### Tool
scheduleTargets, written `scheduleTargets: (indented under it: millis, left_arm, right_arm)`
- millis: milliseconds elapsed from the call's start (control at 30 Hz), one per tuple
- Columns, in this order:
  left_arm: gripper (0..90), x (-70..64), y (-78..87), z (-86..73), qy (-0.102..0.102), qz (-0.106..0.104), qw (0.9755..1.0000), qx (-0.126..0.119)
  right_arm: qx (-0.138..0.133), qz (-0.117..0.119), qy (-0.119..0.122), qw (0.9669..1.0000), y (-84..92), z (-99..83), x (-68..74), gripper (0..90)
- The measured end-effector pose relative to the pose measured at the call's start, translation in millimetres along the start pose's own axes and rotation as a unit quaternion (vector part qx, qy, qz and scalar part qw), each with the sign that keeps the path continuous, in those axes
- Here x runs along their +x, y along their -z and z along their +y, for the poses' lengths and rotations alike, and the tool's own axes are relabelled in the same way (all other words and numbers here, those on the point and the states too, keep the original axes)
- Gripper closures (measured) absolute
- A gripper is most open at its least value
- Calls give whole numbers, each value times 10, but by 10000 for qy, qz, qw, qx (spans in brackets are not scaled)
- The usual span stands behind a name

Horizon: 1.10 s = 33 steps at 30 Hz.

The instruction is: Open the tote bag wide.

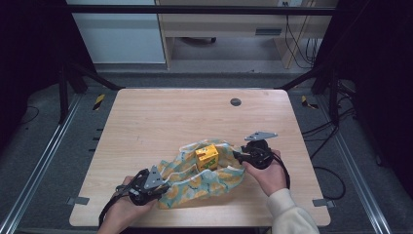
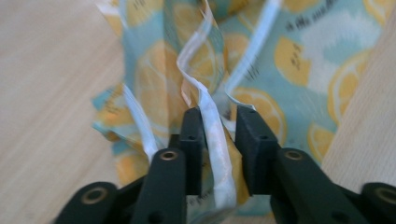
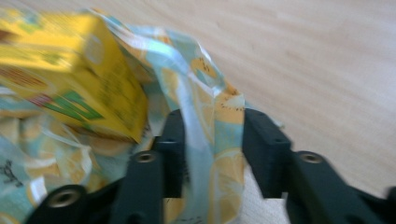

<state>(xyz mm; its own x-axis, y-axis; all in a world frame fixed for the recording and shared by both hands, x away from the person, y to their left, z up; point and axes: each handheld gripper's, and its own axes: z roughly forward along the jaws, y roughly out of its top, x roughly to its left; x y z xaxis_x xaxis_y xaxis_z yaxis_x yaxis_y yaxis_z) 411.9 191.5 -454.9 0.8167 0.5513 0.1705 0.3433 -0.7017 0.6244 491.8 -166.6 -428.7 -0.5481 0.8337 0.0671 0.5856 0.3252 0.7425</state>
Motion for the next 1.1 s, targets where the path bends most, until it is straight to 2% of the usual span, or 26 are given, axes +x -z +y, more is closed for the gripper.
scheduleTargets:
  millis: [33, 100, 200, 267, 300, 333, 367, 400, 467, 500, 667, 700, 733, 800, 933, 1100]
  left_arm:
    - [677, 15, 60, 37, 20, 82, 9999, -150]
    - [657, 21, 83, 57, 70, 102, 9996, -234]
    - [585, 51, 177, 151, 15, 238, 9990, -386]
    - [559, 85, 214, 208, -11, 327, 9985, -435]
    - [532, 105, 223, 233, -9, 357, 9983, -451]
    - [532, 137, 233, 267, 5, 383, 9982, -458]
    - [529, 193, 231, 329, 16, 448, 9979, -476]
    - [526, 193, 231, 329, 16, 448, 9979, -476]
    - [518, 249, 181, 411, 121, 459, 9973, -561]
    - [513, 286, 135, 457, 91, 456, 9975, -529]
    - [486, 381, 4, 527, 117, 391, 9981, -466]
    - [480, 431, -68, 552, 274, 292, 9978, -523]
    - [473, 431, -68, 552, 274, 292, 9978, -523]
    - [458, 481, -168, 596, 325, 186, 9979, -533]
    - [434, 504, -256, 634, 303, 65, 9984, -472]
    - [407, 554, -445, 658, 305, -11, 9992, -245]
  right_arm:
    - [-83, -9, 20, 10000, 53, 25, 32, 514]
    - [-144, -19, 30, 9999, 110, 49, 67, 482]
    - [-423, -122, 197, 9988, 303, 126, 167, 380]
    - [-485, -126, 216, 9985, 369, 147, 206, 353]
    - [-560, -78, 274, 9980, 431, 154, 264, 342]
    - [-560, -78, 274, 9980, 431, 154, 264, 342]
    - [-530, 13, 323, 9981, 475, 143, 353, 319]
    - [-530, 13, 323, 9981, 475, 143, 353, 319]
    - [-552, 160, 449, 9973, 505, 105, 465, 307]
    - [-537, 242, 474, 9971, 517, 76, 528, 293]
    - [-491, 403, 612, 9961, 514, -37, 710, 244]
    - [-482, 418, 644, 9959, 505, -58, 742, 229]
    - [-482, 418, 644, 9959, 505, -58, 742, 229]
    - [-419, 492, 721, 9953, 450, -127, 821, 194]
    - [-268, 570, 785, 9949, 361, -199, 862, 163]
    - [-2, 646, 886, 9940, 181, -319, 933, 129]
